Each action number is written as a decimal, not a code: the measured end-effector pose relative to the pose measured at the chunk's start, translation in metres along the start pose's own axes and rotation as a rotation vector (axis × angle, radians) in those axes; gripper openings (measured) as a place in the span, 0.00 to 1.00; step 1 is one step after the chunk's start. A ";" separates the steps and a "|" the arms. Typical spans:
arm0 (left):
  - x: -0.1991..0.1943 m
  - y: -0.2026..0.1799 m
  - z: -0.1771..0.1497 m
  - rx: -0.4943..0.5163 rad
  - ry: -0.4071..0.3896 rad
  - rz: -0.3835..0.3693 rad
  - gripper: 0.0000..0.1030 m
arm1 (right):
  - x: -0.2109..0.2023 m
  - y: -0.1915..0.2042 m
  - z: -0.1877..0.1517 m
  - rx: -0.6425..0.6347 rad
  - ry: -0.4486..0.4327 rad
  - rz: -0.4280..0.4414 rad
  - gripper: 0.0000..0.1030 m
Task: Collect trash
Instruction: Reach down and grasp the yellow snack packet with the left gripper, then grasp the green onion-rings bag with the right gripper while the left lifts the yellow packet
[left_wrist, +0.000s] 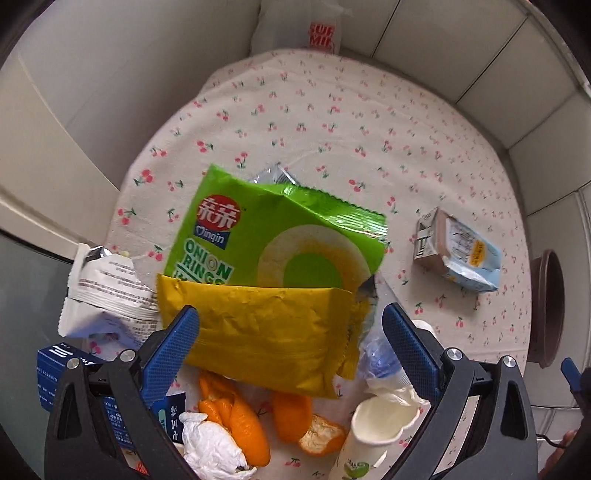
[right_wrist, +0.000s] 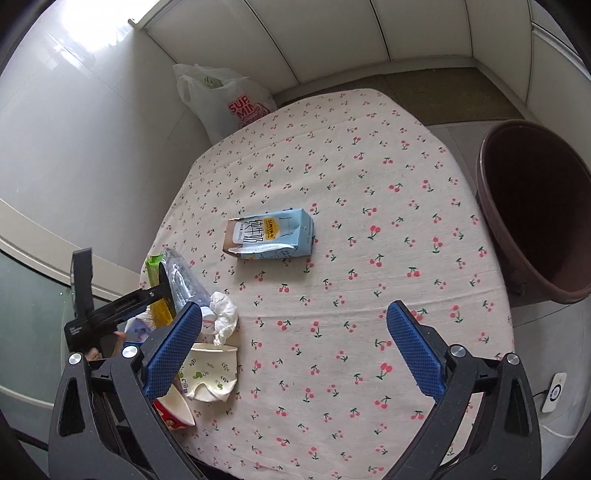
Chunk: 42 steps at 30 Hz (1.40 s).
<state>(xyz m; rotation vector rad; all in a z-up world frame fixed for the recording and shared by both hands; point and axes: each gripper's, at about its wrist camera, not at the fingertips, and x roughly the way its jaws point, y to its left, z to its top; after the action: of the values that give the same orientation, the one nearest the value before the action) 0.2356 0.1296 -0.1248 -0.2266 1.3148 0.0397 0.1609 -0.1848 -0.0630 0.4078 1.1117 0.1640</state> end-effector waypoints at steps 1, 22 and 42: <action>0.004 0.001 0.001 0.000 0.011 0.001 0.93 | 0.002 0.001 0.000 -0.002 0.003 -0.004 0.93; 0.000 0.017 -0.023 0.143 0.072 -0.092 0.23 | 0.037 0.014 0.001 -0.029 0.081 -0.017 0.93; -0.162 -0.014 -0.053 0.167 -0.642 -0.327 0.09 | 0.077 0.088 -0.006 -0.287 0.065 0.186 0.93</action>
<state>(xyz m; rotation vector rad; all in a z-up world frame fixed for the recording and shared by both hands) 0.1461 0.1221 0.0204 -0.2567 0.6272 -0.2558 0.1953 -0.0771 -0.0943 0.2497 1.0939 0.4975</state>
